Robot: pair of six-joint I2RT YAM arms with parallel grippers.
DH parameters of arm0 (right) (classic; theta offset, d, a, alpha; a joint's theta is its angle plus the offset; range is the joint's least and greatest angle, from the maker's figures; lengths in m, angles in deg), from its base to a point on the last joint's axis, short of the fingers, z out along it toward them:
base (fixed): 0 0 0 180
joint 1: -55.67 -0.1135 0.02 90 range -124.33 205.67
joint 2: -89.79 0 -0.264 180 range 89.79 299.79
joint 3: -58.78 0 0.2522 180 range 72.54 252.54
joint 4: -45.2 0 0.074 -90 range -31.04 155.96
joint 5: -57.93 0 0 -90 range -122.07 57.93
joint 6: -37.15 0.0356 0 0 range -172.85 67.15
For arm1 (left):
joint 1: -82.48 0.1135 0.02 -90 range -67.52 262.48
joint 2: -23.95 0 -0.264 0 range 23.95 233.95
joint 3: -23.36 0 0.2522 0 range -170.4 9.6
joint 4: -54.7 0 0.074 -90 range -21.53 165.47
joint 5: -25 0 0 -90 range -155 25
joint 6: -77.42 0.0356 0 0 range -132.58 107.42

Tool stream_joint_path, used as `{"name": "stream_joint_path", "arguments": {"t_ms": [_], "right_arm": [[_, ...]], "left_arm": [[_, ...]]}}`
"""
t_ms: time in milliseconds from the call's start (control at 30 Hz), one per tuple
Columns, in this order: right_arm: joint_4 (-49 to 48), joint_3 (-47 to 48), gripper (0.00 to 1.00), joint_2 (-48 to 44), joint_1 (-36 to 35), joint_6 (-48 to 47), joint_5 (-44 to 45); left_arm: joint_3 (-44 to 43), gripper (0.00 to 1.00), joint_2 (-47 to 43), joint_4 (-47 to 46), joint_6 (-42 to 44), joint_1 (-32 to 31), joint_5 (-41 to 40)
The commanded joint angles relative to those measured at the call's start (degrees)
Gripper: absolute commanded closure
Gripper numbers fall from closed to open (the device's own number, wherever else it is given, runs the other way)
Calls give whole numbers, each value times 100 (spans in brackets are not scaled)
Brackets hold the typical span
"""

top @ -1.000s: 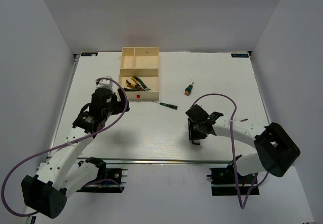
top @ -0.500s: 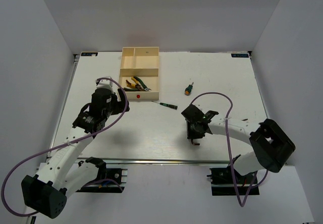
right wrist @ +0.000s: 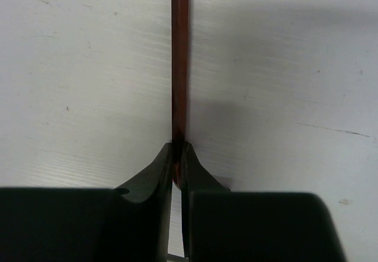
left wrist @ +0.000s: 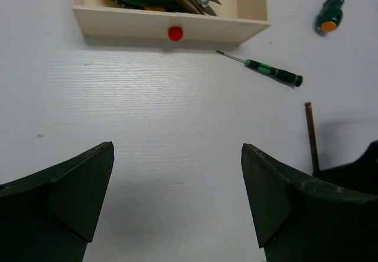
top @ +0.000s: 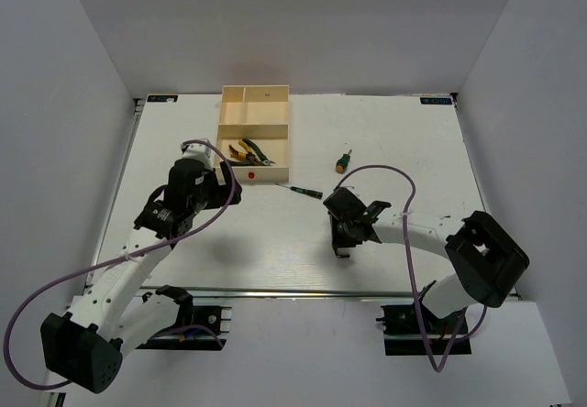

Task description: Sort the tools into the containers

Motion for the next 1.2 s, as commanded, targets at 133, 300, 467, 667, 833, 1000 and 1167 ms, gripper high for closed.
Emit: {"name": "stream_joint_path", "arguments": {"t_ms": [133,300,467,667,833,1000,1167], "right_arm": [[335,141,100,-212,-154,-371,338],[344,968,100,-354,-250,-713,329],[274,1548,100,-284,-338,-933,294],[-24,1716,100,-354,-391,-978,180],[-473,1672,100,-556,-400,-1013,-57],[-842,1715,100,-661,-435,-1092,-233],[-1062,1759,100,-705,-435,-1153,-347]], "left_arm": [[-287,2,144,-416,-74,-26,1644],[-436,5,521,-803,-399,-78,2320],[-620,8,1109,-1172,-672,-79,2954],[-489,10,1304,-1629,-1120,-79,3367],[-428,12,1435,-1972,-1349,-79,3517],[-489,16,1777,-2140,-1569,-131,3587],[-550,19,2015,-2368,-1710,-184,3561]]}}
